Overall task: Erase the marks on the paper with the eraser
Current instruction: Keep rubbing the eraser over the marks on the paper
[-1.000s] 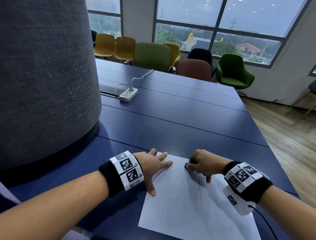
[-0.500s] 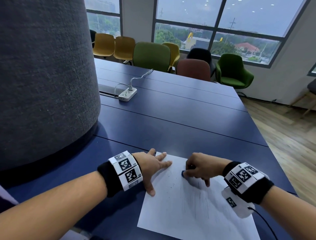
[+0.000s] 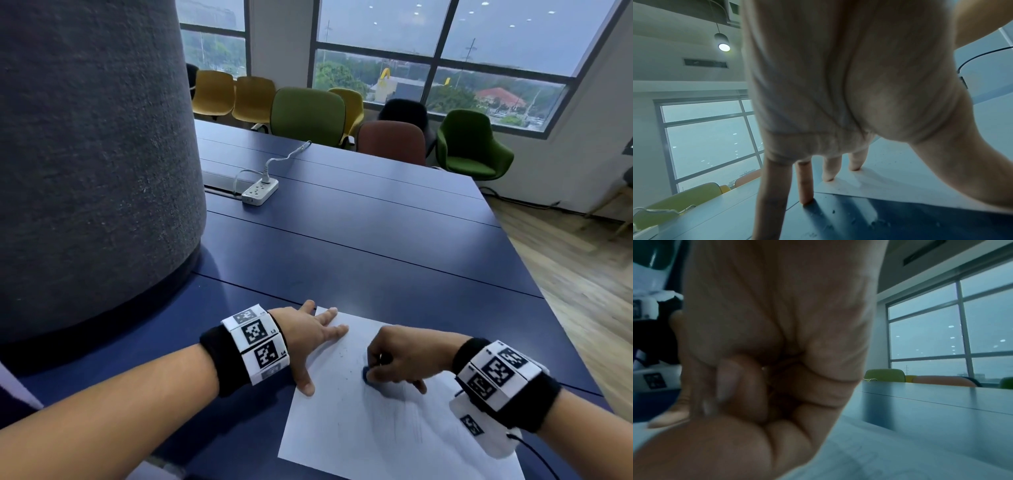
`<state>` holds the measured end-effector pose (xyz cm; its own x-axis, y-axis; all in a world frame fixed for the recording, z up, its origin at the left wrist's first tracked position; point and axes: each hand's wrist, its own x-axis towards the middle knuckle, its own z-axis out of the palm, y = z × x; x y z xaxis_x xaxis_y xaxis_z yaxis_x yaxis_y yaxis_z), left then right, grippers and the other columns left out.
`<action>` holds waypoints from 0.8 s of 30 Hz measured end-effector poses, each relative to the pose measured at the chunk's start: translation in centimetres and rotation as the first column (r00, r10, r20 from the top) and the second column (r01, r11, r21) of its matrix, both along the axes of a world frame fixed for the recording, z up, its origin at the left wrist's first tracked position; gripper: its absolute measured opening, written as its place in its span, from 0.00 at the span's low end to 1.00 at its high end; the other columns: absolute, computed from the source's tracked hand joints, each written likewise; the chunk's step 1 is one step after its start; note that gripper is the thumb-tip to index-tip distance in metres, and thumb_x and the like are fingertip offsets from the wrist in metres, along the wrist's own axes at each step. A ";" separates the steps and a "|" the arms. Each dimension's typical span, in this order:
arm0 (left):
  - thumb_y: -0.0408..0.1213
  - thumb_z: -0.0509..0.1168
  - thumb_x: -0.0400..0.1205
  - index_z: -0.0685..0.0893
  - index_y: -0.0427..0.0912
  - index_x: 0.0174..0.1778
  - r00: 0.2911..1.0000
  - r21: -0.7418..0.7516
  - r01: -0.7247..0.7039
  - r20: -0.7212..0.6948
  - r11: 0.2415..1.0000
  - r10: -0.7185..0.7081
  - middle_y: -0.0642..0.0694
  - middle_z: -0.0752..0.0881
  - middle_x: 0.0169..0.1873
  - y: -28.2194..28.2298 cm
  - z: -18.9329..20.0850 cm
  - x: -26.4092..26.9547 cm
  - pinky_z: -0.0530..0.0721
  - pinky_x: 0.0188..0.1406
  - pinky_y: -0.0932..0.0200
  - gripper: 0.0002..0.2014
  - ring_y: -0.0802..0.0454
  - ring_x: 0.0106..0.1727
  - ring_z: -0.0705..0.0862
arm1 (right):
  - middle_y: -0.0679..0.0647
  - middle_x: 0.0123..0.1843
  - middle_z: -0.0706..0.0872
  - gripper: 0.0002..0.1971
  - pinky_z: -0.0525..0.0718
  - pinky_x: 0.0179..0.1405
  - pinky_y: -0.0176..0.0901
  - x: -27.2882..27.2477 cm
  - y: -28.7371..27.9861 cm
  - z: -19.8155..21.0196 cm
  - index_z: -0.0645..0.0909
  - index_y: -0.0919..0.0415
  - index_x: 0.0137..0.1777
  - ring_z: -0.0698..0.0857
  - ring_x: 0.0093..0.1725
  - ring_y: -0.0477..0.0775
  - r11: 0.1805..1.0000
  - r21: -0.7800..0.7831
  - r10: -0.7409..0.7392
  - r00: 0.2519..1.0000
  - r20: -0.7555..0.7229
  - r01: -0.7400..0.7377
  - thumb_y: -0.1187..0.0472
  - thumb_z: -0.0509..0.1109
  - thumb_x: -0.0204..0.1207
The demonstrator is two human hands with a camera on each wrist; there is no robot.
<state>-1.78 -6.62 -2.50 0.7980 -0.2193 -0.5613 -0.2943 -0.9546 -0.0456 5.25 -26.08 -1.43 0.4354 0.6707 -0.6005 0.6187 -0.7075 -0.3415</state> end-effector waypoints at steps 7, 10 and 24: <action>0.57 0.77 0.71 0.39 0.59 0.86 1.000 0.005 -0.003 0.002 1.000 0.003 0.53 0.39 0.86 0.0 0.1 0.0 0.70 0.73 0.37 0.59 0.38 0.84 0.46 | 0.48 0.30 0.82 0.13 0.76 0.18 0.36 0.1 0.2 0.0 0.83 0.60 0.41 0.79 0.19 0.51 0.995 0.097 -0.050 0.991 0.127 0.038 0.51 0.67 0.80; 0.57 0.77 0.71 0.39 0.59 0.86 1.000 0.003 -0.008 0.000 1.000 0.008 0.52 0.38 0.86 -0.1 0.1 0.0 0.70 0.73 0.36 0.59 0.38 0.84 0.44 | 0.47 0.27 0.79 0.11 0.75 0.20 0.37 -1.3 -0.2 0.1 0.83 0.58 0.39 0.76 0.20 0.51 0.996 0.009 0.089 0.996 0.018 -0.089 0.53 0.68 0.78; 0.57 0.77 0.71 0.38 0.59 0.86 1.000 0.001 -0.011 -0.002 1.000 0.011 0.53 0.38 0.86 0.0 0.0 -0.1 0.69 0.73 0.37 0.59 0.38 0.84 0.45 | 0.53 0.32 0.83 0.16 0.78 0.20 0.41 -0.3 -0.6 -0.1 0.81 0.60 0.38 0.80 0.24 0.55 0.996 0.083 -0.044 0.986 0.162 0.031 0.49 0.66 0.81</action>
<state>-1.92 -6.65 -2.49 0.7994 -0.2105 -0.5628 -0.2843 -0.9577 -0.0456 4.98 -26.65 -1.56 0.5492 0.6946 -0.4646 0.6440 -0.7061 -0.2943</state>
